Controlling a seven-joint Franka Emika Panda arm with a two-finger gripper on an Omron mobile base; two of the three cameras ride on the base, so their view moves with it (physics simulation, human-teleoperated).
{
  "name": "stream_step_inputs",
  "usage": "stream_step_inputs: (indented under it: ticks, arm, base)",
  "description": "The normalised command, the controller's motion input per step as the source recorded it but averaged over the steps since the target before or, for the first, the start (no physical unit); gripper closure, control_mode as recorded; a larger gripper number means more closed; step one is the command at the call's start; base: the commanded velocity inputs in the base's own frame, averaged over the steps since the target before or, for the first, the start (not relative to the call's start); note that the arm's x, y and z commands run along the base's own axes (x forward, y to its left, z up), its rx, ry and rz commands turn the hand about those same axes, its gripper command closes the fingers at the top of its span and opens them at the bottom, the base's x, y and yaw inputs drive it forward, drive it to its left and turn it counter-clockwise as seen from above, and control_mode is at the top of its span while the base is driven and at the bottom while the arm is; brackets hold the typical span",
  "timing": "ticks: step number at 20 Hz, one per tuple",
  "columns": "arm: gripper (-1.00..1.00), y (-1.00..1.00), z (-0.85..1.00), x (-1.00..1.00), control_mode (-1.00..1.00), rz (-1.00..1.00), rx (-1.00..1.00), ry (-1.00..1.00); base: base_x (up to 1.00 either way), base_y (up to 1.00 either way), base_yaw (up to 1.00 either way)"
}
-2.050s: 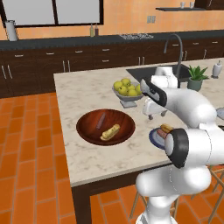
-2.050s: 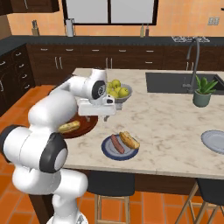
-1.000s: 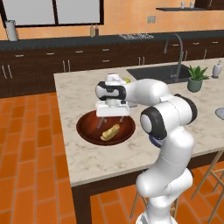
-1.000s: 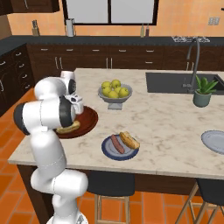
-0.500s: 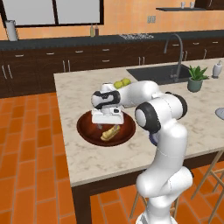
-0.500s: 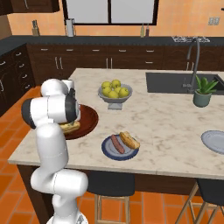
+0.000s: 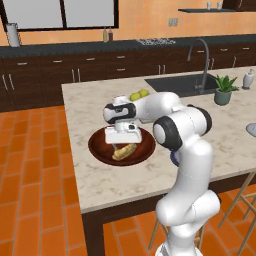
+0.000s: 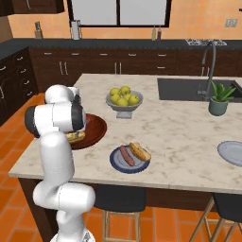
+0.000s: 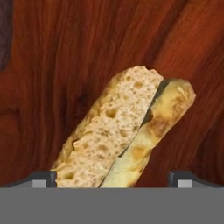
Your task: Place one bun and one sausage from the bowl on each plate.
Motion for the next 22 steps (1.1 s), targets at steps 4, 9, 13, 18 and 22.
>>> stream_step_inputs:
  ticks: [4,9,13,18,22]
  arm:
    - [-1.00,0.00,-0.08,-0.09,-1.00,0.00,-0.10,0.05]
    - [-1.00,0.01,-0.19,0.00,-1.00,0.00,-0.08,-0.02]
    - [-1.00,0.00,-0.21,-0.06,-1.00,-0.01,-0.02,-0.06]
    - [1.00,0.00,-0.02,-0.04,-1.00,-0.01,0.00,-0.08]
    - [1.00,0.03,0.04,0.00,-1.00,0.00,-0.01,-0.11]
  base:
    - [0.00,0.00,0.00]
    - [0.00,0.00,0.00]
    - [0.00,0.00,0.00]
    - [0.00,0.00,0.00]
    - [0.00,0.00,0.00]
